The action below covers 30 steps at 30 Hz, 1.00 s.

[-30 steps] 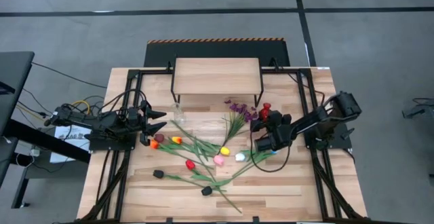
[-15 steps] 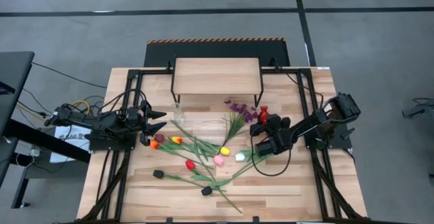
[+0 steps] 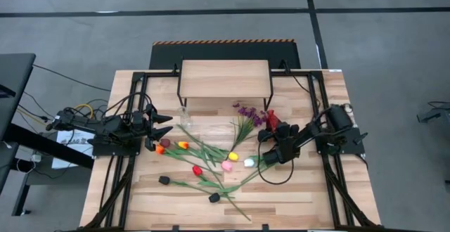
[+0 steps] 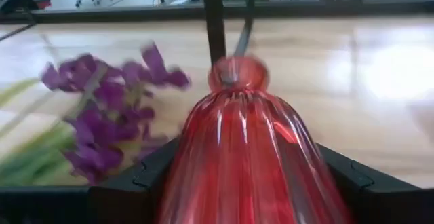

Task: Pick and place flowers into a vace then onto a shelf
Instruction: Adjust the red vase

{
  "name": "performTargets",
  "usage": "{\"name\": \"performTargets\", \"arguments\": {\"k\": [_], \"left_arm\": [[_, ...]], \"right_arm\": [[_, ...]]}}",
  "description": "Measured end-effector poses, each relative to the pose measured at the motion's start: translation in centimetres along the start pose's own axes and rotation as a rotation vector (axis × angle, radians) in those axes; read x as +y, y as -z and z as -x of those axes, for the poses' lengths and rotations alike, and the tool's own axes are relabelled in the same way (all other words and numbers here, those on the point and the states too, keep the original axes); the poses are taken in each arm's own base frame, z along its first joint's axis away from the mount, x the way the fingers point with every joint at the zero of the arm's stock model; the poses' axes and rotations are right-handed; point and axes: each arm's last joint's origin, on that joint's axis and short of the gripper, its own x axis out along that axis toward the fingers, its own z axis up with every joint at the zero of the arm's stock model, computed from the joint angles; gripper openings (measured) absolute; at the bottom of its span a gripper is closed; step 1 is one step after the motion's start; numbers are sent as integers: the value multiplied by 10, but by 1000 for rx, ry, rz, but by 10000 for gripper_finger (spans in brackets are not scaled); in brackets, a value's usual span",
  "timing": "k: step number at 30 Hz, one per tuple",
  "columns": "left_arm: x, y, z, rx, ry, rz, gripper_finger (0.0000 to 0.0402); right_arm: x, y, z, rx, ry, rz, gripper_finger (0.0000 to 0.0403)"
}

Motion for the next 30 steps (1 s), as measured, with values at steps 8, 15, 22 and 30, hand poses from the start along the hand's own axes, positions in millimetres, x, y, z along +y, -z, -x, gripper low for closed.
{"name": "performTargets", "arguments": {"k": [8,15,22,30], "left_arm": [[0,0,0,0,0,0,187],[0,0,0,0,0,0,187],[0,0,0,0,-1,0,187],[0,0,0,0,-1,0,187]], "right_arm": [[-6,6,5,-20,-7,-46,230],[-8,-17,19,-59,-47,-24,230],[-9,-41,34,-145,-127,-42,220],[-8,-55,51,-260,-234,-2,227]]}}
